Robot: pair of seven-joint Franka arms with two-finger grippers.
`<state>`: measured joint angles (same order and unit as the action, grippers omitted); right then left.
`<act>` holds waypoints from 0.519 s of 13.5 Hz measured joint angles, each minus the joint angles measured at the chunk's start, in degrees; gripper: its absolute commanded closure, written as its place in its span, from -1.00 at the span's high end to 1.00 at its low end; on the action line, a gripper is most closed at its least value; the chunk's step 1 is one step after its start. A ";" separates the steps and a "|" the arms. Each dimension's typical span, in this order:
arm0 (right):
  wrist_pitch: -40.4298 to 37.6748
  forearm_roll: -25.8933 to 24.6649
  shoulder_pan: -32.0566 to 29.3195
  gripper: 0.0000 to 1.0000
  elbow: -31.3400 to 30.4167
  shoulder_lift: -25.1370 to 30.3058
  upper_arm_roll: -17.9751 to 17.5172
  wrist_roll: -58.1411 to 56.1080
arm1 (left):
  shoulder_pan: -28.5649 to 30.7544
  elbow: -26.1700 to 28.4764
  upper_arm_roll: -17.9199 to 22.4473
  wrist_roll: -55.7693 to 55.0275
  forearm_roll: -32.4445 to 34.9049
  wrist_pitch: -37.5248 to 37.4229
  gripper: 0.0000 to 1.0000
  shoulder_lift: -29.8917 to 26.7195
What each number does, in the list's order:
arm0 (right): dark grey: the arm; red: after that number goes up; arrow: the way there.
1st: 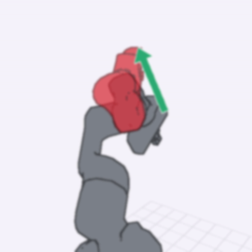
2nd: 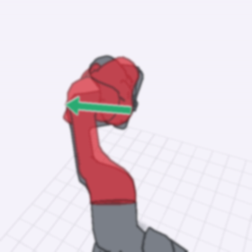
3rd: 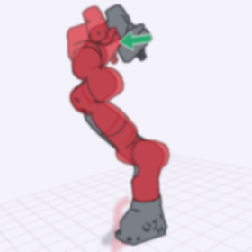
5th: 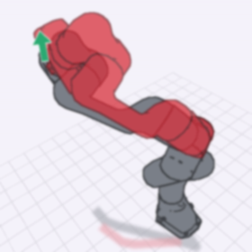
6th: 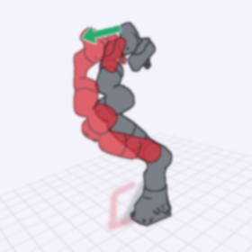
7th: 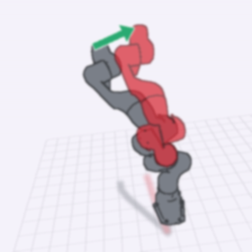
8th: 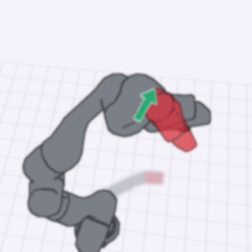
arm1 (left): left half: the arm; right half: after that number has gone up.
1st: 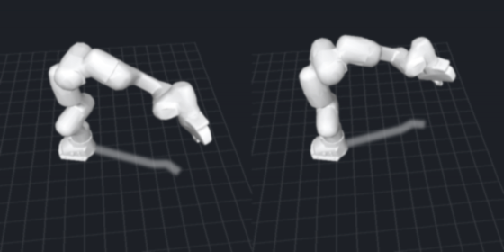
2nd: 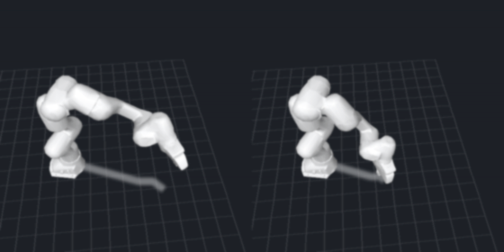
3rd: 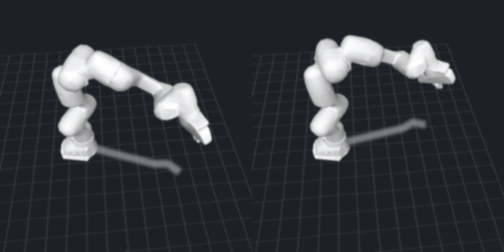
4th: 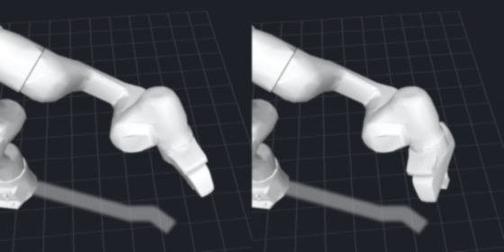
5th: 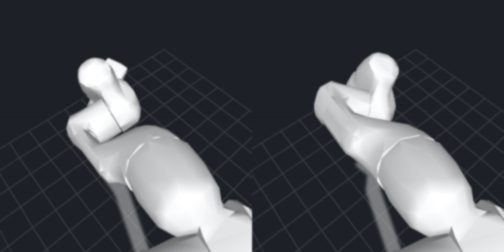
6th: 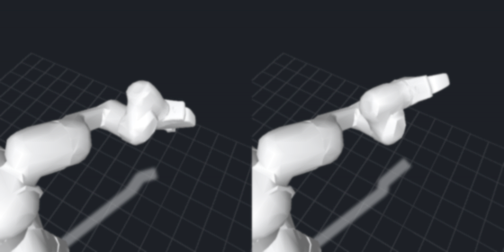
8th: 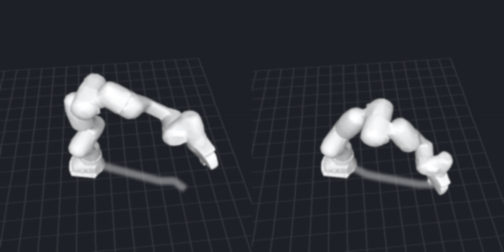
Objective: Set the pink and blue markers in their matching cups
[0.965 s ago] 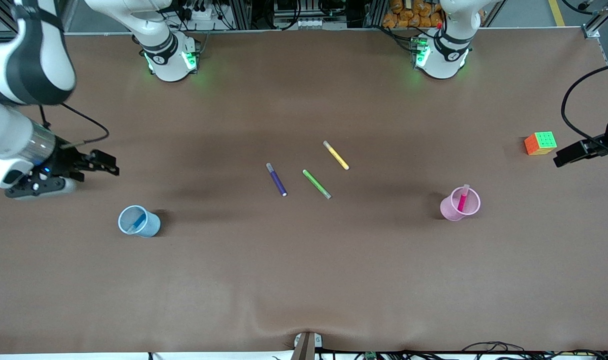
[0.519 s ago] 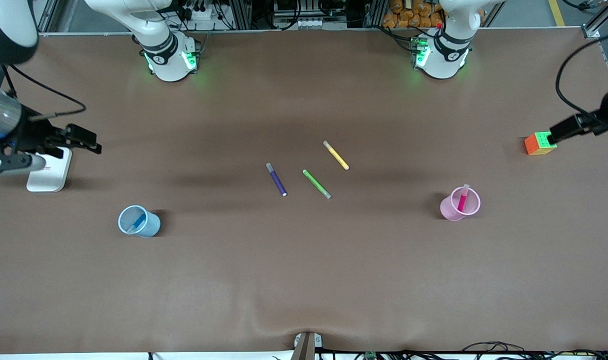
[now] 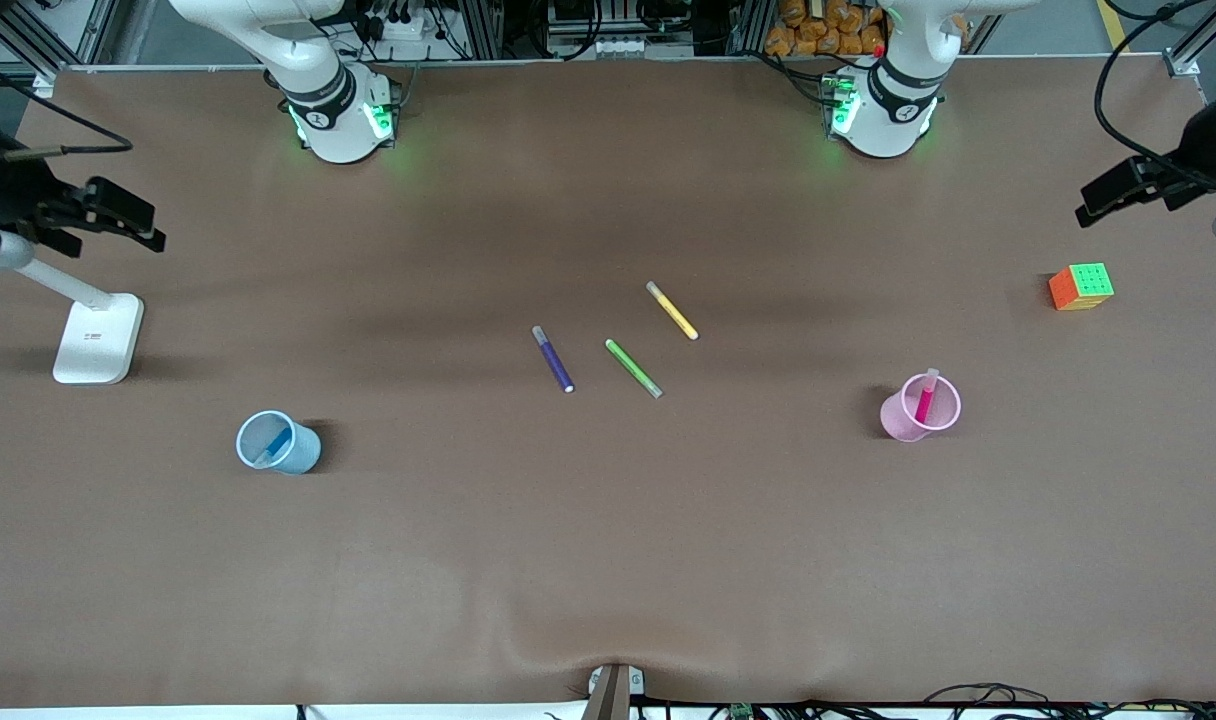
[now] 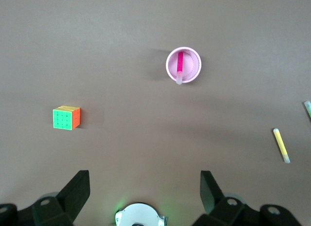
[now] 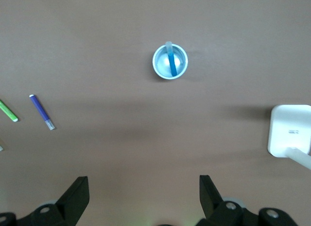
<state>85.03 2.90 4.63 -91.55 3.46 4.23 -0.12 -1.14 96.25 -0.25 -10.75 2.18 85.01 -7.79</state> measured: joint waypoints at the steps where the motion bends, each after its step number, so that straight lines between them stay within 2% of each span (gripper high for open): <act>1: -0.32 -0.20 0.00 1.00 0.90 -0.01 -0.05 0.30 | -0.38 0.17 0.07 0.00 0.00 -0.19 1.00 -0.40; 7: -4.29 -0.36 0.02 1.00 2.83 -0.10 -0.31 4.59 | -2.40 0.42 -0.25 0.05 1.33 -0.87 1.00 -1.11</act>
<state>80.74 2.53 4.65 -88.72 3.36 3.92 4.47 -3.54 96.68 -0.50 -10.70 3.51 84.14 -8.89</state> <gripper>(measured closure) 0.000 0.000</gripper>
